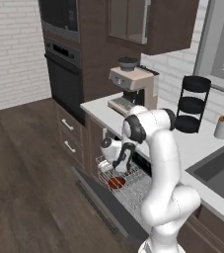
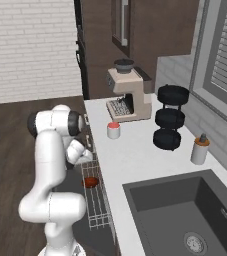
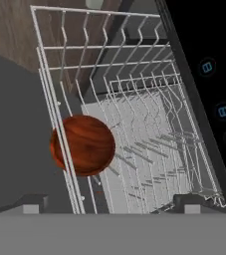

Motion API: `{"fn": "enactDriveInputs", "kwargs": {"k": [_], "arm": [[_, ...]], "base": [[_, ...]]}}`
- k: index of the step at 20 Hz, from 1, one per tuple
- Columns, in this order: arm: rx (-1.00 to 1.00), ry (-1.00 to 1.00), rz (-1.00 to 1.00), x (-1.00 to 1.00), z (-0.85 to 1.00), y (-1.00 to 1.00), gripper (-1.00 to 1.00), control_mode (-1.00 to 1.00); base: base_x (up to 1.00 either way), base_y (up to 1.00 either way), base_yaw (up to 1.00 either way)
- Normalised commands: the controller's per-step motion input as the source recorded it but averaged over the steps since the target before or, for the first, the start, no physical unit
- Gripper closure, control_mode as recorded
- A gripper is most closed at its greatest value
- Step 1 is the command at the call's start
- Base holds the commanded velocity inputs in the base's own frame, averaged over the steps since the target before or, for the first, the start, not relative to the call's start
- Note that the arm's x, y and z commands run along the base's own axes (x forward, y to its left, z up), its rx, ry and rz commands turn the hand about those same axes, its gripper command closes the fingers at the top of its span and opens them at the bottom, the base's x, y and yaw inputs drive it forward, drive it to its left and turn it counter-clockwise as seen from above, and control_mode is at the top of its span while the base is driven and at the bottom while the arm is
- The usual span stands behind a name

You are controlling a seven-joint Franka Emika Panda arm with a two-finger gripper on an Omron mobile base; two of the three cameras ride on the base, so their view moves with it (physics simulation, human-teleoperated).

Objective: Pick up the cup and bowl from the counter, place them in the dishwasher, and close the dishwasher door.

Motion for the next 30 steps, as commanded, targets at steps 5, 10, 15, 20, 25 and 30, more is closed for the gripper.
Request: {"fn": "enactDriveInputs", "kwargs": {"k": [5,10,15,20,25,30], "arm": [[0.03,-0.19,0.00,-0.81,1.00,0.13,-1.00,-1.00],[0.06,-0.06,0.00,-0.38,1.00,0.05,-1.00,-1.00],[0.07,0.00,0.00,0.07,1.00,0.02,-1.00,-1.00],[0.05,0.07,0.00,0.43,1.00,0.11,-1.00,-1.00],[0.00,0.10,0.00,0.35,1.00,0.06,-1.00,-1.00],[0.00,0.15,0.00,0.21,1.00,0.00,-1.00,-1.00]], "base": [[0.00,0.00,0.00],[0.00,0.00,0.00],[0.00,0.00,0.00],[0.00,0.00,0.00],[0.00,0.00,0.00],[0.00,0.00,0.00]]}}
